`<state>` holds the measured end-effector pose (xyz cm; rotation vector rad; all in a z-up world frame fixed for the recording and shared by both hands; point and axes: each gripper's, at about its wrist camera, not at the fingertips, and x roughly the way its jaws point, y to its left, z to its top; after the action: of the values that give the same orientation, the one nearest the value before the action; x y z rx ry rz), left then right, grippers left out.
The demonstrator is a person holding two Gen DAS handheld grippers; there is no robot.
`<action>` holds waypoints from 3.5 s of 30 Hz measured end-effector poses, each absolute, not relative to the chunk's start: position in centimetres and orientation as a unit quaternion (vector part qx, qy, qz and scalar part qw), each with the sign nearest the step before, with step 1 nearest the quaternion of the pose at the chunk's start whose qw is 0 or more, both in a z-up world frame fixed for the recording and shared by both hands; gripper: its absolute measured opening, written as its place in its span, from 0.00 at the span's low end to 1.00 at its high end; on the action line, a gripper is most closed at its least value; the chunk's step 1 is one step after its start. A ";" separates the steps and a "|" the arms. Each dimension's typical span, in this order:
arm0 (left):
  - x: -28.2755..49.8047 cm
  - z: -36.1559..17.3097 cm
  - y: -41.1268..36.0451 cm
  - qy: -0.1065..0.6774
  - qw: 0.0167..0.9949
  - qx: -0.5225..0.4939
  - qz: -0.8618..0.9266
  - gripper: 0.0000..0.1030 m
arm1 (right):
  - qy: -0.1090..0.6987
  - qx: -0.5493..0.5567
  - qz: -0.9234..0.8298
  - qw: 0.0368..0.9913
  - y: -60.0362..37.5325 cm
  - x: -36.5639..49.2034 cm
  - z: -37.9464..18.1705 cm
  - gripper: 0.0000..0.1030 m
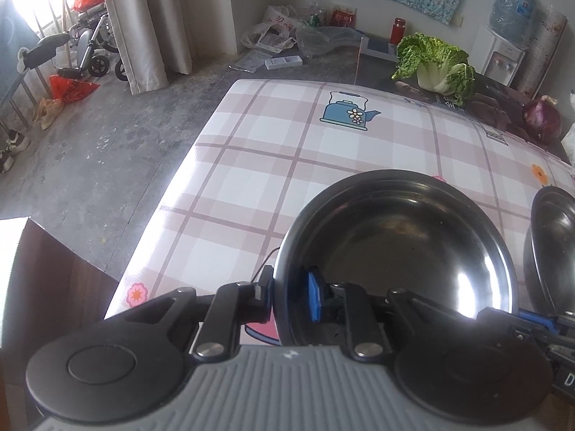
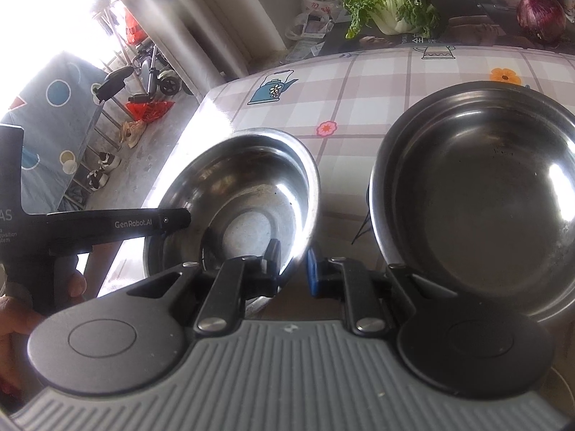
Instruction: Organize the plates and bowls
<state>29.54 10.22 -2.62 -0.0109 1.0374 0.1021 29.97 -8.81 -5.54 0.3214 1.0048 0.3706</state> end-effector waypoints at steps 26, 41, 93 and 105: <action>26.1 5.7 5.5 0.416 0.908 0.041 0.022 0.20 | 0.410 0.151 0.176 0.882 -12.3 26.4 1.4 0.14; 26.8 5.8 -5.6 0.417 0.904 0.070 -0.055 0.20 | 0.383 0.189 0.120 0.896 -24.1 24.2 3.1 0.14; 24.6 3.5 -12.9 0.423 0.886 0.068 -0.176 0.47 | 0.361 0.229 0.039 0.903 -33.6 23.7 -0.8 0.43; 24.6 1.1 -19.0 0.460 0.853 0.049 -0.244 0.25 | 0.396 0.217 -0.022 0.892 -39.8 23.1 -4.0 0.32</action>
<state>24.62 -19.00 1.06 0.1040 0.9675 -0.5127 23.14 -39.82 -3.97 0.4513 0.8216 -0.0460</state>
